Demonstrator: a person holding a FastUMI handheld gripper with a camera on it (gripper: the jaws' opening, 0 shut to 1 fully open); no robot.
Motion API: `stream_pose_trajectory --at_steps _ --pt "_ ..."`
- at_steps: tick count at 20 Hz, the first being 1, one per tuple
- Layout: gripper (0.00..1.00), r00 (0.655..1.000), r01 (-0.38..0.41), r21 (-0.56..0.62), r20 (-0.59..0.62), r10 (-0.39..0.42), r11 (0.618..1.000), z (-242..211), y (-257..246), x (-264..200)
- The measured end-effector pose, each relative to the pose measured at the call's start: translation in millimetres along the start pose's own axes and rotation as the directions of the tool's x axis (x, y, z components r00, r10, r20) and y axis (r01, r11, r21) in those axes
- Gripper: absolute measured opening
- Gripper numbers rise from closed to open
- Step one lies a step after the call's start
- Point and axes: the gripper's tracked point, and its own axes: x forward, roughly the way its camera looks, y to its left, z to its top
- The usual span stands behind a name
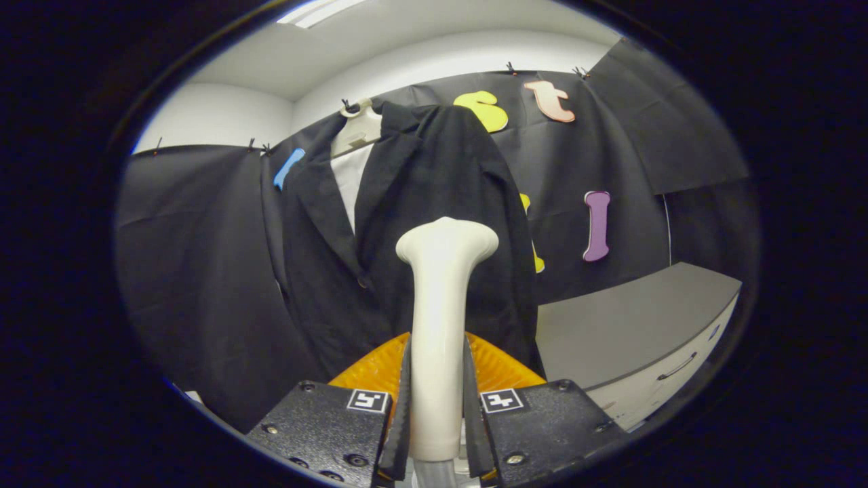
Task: Iron the clothes twice with a garment steamer, once on the left side and once on the right side.
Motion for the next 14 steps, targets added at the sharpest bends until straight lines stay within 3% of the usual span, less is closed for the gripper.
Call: stream_pose_trajectory --at_steps 14 --pt "0.36 0.977 0.022 -0.042 -0.213 -0.031 0.999 -121.8 -17.0 -22.3"
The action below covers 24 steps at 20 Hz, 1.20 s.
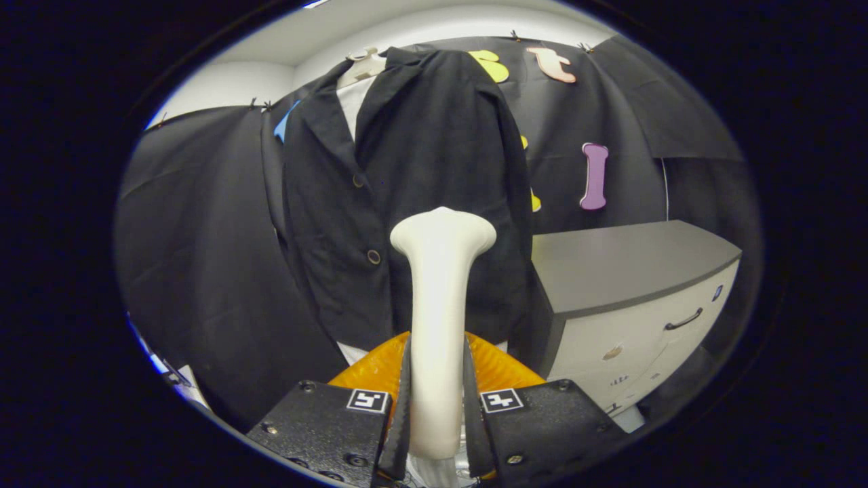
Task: Iron the clothes twice with a garment steamer, once on the left side and once on the right side.
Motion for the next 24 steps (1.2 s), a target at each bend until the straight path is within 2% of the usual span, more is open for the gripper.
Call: stream_pose_trajectory --at_steps 8,16,20,24 --pt "0.36 0.990 0.037 -0.004 -0.134 -0.037 0.999 -66.5 -14.2 21.6" --pt "0.36 0.975 0.032 0.011 -0.220 -0.029 0.999 -117.4 -12.6 40.4" --pt "0.36 0.975 0.027 0.017 -0.221 -0.023 0.999 -117.1 -11.8 38.3" --pt "0.36 0.988 -0.003 0.019 -0.153 0.006 1.000 -84.3 3.0 23.0"
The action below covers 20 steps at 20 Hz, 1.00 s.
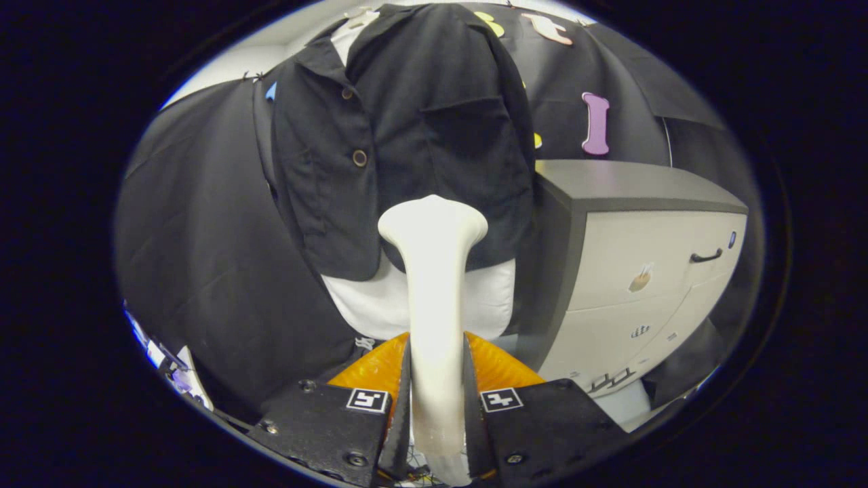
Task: Iron the clothes twice with a garment steamer, once on the left side and once on the right side.
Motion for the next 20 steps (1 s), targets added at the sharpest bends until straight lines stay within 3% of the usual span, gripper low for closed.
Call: stream_pose_trajectory --at_steps 4,7,13,20 --pt "0.36 0.991 -0.065 -0.006 0.119 0.065 0.998 56.6 31.4 -30.0" --pt "0.36 0.961 -0.114 -0.040 0.250 0.121 0.993 114.5 64.1 -56.6" --pt "0.36 0.865 -0.204 -0.126 0.442 0.239 0.971 211.6 123.8 -86.5" --pt "0.36 0.740 -0.244 -0.223 0.586 0.330 0.944 309.5 185.4 -89.0"
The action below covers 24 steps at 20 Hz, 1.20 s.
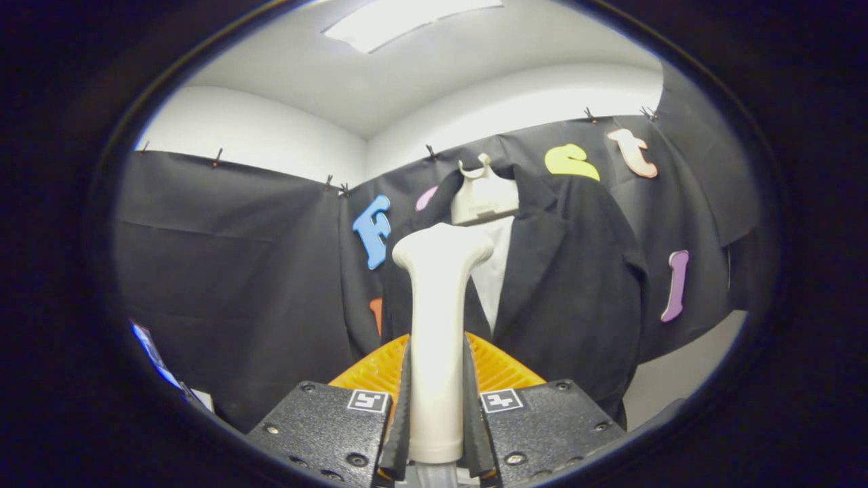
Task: Iron the clothes twice with a garment steamer, once on the left side and once on the right side.
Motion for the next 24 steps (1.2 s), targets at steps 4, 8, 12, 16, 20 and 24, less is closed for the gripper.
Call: stream_pose_trajectory --at_steps 4,8,12,16,20,24 --pt "0.36 0.997 -0.017 -0.053 0.079 0.021 0.998 30.7 16.0 32.1" --pt "0.36 0.992 0.015 -0.096 0.124 -0.003 0.995 46.1 19.1 61.4" --pt "0.36 0.994 0.024 -0.101 0.110 -0.013 0.995 43.5 22.8 90.6" --pt "0.36 0.997 0.047 -0.106 0.072 -0.040 0.993 24.1 21.7 99.2" --pt "0.36 0.997 0.057 -0.141 0.059 -0.049 0.988 8.6 19.3 92.1" --pt "0.36 0.998 0.055 -0.147 0.032 -0.051 0.988 -5.2 17.3 83.7"
